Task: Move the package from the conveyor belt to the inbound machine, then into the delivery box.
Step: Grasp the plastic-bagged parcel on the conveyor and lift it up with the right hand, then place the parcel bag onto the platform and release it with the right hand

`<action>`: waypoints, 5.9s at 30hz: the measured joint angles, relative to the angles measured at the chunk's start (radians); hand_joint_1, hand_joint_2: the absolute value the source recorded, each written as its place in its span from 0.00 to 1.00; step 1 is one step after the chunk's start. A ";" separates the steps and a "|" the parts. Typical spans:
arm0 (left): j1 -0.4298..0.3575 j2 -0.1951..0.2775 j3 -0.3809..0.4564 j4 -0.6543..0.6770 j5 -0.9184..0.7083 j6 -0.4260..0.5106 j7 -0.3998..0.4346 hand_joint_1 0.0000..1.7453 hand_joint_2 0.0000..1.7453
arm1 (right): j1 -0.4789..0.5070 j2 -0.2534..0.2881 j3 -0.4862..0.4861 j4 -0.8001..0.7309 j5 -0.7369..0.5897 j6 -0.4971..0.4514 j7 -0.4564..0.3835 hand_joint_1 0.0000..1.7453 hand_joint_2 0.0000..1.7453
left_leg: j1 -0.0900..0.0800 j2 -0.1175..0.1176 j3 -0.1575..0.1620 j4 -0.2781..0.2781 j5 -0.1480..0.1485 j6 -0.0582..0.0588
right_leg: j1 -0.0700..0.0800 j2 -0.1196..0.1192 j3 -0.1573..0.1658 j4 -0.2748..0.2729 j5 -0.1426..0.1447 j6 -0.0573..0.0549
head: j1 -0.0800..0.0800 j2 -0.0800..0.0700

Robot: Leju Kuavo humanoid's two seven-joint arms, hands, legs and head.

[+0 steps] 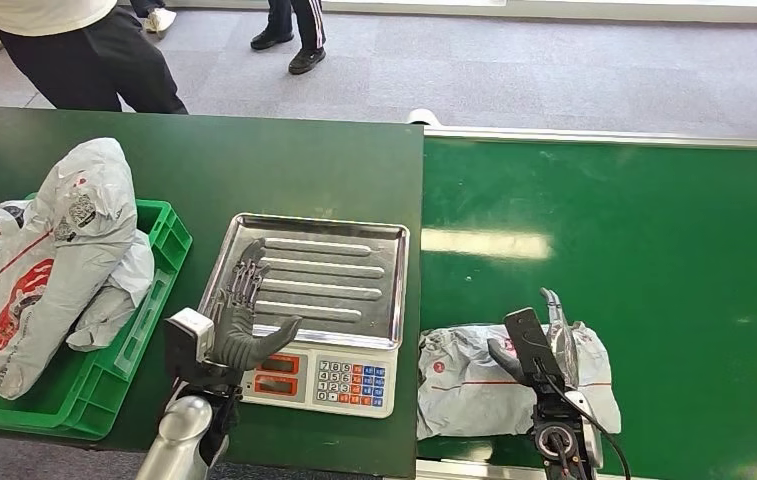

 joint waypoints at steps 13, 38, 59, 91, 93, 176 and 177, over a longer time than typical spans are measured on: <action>0.020 0.009 -0.002 0.000 0.019 0.027 -0.009 0.00 1.00 | 0.058 -0.035 0.071 0.032 0.086 0.020 0.086 0.00 1.00 | 0.000 0.000 0.000 0.000 0.000 0.000 | 0.000 0.000 0.000 0.000 0.000 0.000 | 0.000 0.000; 0.015 0.016 -0.006 0.000 0.044 0.039 -0.009 0.00 1.00 | 0.071 -0.087 0.175 0.119 0.052 -0.032 0.119 1.00 1.00 | 0.000 0.000 0.002 0.000 0.000 0.000 | 0.000 0.000 0.002 0.000 -0.001 0.000 | 0.000 0.000; 0.016 0.023 -0.008 0.002 0.050 0.058 -0.024 0.00 1.00 | 0.014 -0.108 0.221 0.208 -0.041 -0.061 0.012 1.00 1.00 | 0.001 0.003 0.006 0.000 -0.001 0.000 | 0.001 0.002 0.005 0.000 0.000 0.000 | 0.000 0.000; 0.027 0.025 -0.003 0.002 0.034 0.039 -0.029 0.00 1.00 | 0.096 -0.170 -0.048 -0.208 0.050 -0.235 -0.086 1.00 1.00 | 0.000 0.001 0.001 0.000 -0.001 0.001 | 0.000 0.001 0.001 0.000 0.000 0.000 | 0.000 0.000; 0.027 0.025 -0.003 0.002 0.033 0.034 -0.032 0.00 1.00 | 0.091 -0.173 -0.056 -0.240 0.079 -0.229 -0.108 1.00 1.00 | 0.000 0.001 0.001 0.000 -0.001 0.001 | 0.000 0.001 0.001 0.000 0.000 0.000 | 0.000 0.000; -0.127 0.029 -0.105 0.135 0.190 0.263 -0.135 0.00 1.00 | -0.671 -0.079 0.913 0.535 0.101 -0.030 -0.457 0.49 1.00 | 0.000 0.000 -0.001 0.001 0.000 0.001 | 0.000 0.001 -0.002 0.001 0.001 0.000 | 0.000 0.000; -0.127 0.029 -0.105 0.135 0.188 0.261 -0.135 0.00 1.00 | -0.671 -0.076 0.914 0.537 0.102 -0.067 -0.474 0.25 1.00 | 0.000 0.000 -0.001 0.001 0.000 0.001 | 0.000 0.001 -0.002 0.001 0.001 0.000 | 0.000 0.000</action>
